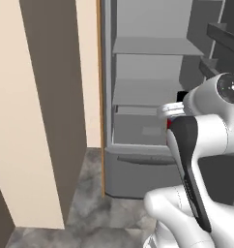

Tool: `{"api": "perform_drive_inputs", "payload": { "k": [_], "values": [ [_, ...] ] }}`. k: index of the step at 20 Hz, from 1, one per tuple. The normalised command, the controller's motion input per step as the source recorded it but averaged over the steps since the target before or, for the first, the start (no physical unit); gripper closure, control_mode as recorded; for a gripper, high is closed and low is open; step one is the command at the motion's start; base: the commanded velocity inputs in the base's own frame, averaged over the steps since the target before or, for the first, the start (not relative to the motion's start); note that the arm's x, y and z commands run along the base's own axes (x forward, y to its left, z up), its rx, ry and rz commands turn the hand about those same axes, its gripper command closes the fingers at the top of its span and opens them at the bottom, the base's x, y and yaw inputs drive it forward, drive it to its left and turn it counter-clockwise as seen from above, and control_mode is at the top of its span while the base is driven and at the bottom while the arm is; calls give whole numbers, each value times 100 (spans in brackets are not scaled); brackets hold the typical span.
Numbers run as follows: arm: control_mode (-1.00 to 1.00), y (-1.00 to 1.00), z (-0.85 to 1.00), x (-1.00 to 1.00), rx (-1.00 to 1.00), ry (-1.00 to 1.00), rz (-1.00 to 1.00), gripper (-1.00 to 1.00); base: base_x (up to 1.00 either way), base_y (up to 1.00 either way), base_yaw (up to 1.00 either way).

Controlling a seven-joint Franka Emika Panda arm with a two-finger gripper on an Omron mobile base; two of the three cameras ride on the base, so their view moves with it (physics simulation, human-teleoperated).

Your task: Place the liquor on the top shelf of the fridge to keep it out of children's reach, and place the orange and mushroom on lower shelves for easy access.

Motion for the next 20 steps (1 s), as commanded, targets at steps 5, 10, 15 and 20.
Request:
{"api": "perform_drive_inputs", "payload": {
  "k": [5, 10, 15, 20],
  "values": [
    [100, 0, 0, 0, 0, 0, 0, 100, 56, 3, -39],
    [100, 0, 0, 0, 0, 0, 0, 100, 63, 14, -31],
    [100, 0, 0, 0, 0, 0, 0, 100, 65, 42, -25],
    [100, 0, 0, 0, 0, 0, 0, 100, 68, 33, -23]
  ]
}}
